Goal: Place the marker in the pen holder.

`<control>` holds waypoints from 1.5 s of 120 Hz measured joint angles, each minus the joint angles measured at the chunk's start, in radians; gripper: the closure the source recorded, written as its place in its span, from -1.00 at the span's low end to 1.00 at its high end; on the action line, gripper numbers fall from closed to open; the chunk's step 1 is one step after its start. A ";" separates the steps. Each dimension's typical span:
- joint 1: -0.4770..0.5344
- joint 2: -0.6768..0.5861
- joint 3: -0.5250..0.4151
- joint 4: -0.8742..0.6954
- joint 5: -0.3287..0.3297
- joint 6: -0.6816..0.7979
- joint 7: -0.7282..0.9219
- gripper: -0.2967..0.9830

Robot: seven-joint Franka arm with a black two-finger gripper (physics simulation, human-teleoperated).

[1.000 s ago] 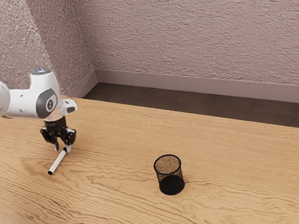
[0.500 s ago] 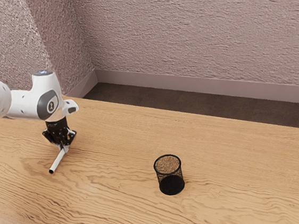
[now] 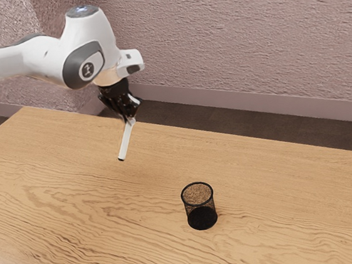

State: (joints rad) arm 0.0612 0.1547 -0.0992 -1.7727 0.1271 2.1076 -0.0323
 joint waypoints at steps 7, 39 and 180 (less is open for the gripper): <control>-0.047 -0.015 -0.008 -0.004 -0.003 -0.019 -0.004 0.69; -0.158 -0.014 -0.111 0.015 -0.020 -0.065 -0.029 0.69; -0.153 -0.102 -0.050 0.164 -0.039 -0.307 0.072 -0.38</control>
State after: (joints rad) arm -0.0916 0.0529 -0.1488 -1.6089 0.0886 1.8011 0.0401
